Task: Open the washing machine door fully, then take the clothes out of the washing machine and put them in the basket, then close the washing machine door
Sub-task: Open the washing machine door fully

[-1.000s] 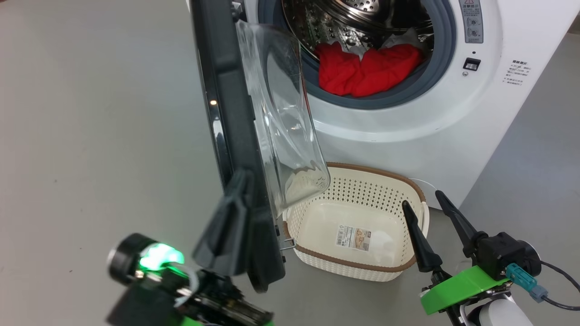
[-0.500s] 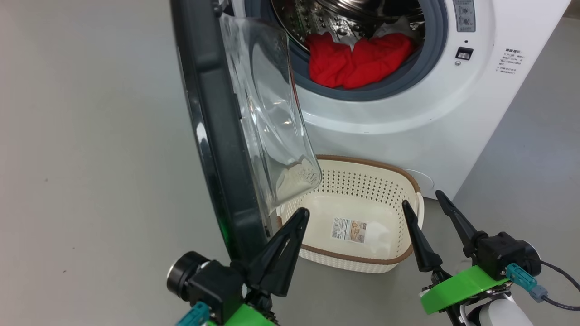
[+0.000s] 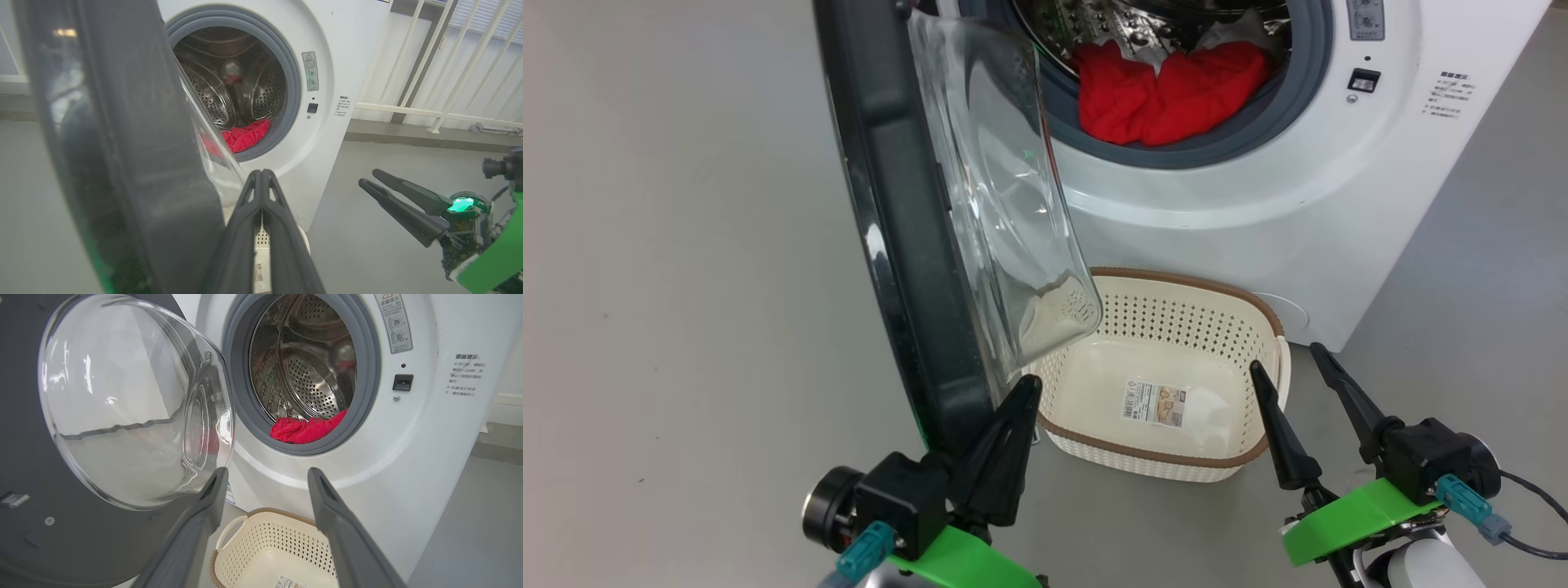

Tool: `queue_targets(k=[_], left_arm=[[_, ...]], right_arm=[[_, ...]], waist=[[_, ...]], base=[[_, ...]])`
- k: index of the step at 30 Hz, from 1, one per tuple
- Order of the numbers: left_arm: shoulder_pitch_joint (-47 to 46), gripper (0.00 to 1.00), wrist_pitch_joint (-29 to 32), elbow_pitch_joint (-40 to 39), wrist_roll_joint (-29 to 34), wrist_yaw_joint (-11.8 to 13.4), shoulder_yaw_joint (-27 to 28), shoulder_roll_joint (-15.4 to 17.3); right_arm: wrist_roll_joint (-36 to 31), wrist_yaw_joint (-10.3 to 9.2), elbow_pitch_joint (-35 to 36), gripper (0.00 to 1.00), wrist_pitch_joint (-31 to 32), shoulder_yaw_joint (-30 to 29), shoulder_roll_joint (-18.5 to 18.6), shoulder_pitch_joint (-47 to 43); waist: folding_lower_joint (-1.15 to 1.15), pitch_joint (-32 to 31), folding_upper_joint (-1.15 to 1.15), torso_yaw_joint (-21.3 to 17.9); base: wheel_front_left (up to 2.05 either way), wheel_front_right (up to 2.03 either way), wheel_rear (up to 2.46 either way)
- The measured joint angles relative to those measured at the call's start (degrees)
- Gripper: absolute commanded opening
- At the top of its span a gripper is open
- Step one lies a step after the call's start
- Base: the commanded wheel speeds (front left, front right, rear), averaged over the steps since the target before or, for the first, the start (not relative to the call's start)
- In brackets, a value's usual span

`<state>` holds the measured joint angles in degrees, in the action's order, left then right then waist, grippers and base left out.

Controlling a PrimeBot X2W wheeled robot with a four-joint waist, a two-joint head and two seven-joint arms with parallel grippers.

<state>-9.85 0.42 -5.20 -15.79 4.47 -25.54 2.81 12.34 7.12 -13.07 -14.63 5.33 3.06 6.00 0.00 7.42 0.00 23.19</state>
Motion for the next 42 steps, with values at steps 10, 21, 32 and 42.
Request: queue_targets(k=[10, 21, 32, 42], left_arm=[[0.1, 0.0, 0.0, 0.4, 0.0, 1.1, 0.4, 0.0], [0.8, 0.0, -0.6, 1.2, -0.1, 3.2, 2.3, 1.0], [1.9, 0.0, -3.0, 2.9, -0.1, 6.4, 7.8, 3.7], [1.8, 0.0, -6.7, 6.3, 1.0, 8.8, 11.6, 5.6]], right_arm=[[-0.3, 0.0, -0.1, 1.0, 0.0, -0.3, 0.0, 0.0], [-0.4, 0.0, -0.3, 1.0, 0.0, -0.3, 0.0, 0.0], [-1.8, 0.0, -0.2, 1.0, 0.1, -0.3, 0.0, 0.0], [-2.2, 0.0, 0.4, 1.0, 1.0, -0.1, 0.0, 0.0]], waist=[[0.0, 0.2, 0.0, 2.3], [0.0, -0.4, 0.0, 5.6], [0.0, -0.5, 0.0, 7.7], [0.0, 0.1, 0.0, 8.3]], base=[[0.0, 0.0, 0.0], [0.0, 0.0, 0.0], [0.0, 0.0, 0.0], [0.0, 0.0, 0.0]])
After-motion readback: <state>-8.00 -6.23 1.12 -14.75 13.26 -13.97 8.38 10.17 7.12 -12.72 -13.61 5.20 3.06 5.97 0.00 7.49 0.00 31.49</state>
